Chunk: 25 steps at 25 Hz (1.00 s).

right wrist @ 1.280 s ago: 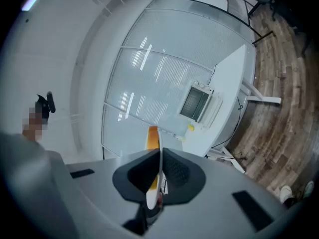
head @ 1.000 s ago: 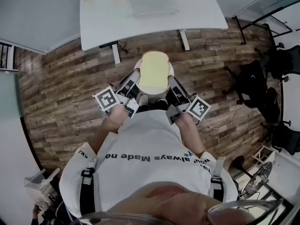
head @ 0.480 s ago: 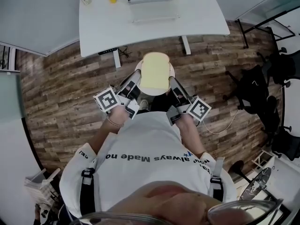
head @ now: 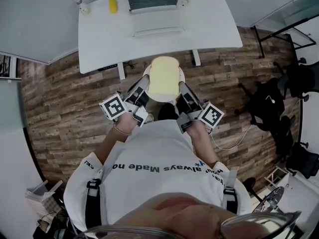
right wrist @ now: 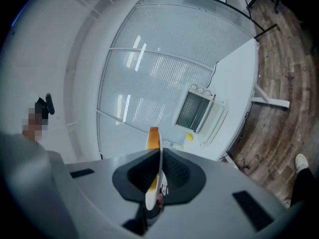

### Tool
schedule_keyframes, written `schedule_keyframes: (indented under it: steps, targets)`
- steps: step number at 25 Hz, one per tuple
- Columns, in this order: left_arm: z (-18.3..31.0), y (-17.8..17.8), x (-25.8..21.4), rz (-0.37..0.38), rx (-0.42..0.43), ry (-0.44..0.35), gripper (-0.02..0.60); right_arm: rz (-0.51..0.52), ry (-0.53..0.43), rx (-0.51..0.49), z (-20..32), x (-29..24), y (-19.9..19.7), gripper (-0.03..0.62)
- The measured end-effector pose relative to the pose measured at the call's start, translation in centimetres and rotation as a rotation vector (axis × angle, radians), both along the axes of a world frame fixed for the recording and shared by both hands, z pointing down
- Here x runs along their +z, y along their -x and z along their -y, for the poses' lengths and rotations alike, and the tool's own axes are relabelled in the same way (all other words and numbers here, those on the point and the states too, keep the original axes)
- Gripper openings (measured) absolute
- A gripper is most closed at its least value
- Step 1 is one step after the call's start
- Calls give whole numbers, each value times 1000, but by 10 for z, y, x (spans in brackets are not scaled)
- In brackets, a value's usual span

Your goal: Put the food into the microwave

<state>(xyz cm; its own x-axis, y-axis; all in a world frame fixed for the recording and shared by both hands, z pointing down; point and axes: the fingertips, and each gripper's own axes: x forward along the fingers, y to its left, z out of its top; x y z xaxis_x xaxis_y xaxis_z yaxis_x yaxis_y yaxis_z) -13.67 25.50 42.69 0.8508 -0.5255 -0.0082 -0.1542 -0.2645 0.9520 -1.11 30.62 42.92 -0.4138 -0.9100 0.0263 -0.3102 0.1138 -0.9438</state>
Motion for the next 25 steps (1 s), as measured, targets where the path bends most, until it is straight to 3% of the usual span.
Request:
schedule_keyframes:
  steps: [15, 25]
  targets:
    - [86, -133, 13, 36, -47, 31, 19, 21, 31, -37, 92, 13, -136, 21]
    - [101, -172, 12, 17, -92, 33, 19, 13, 38, -85, 112, 14, -177, 21]
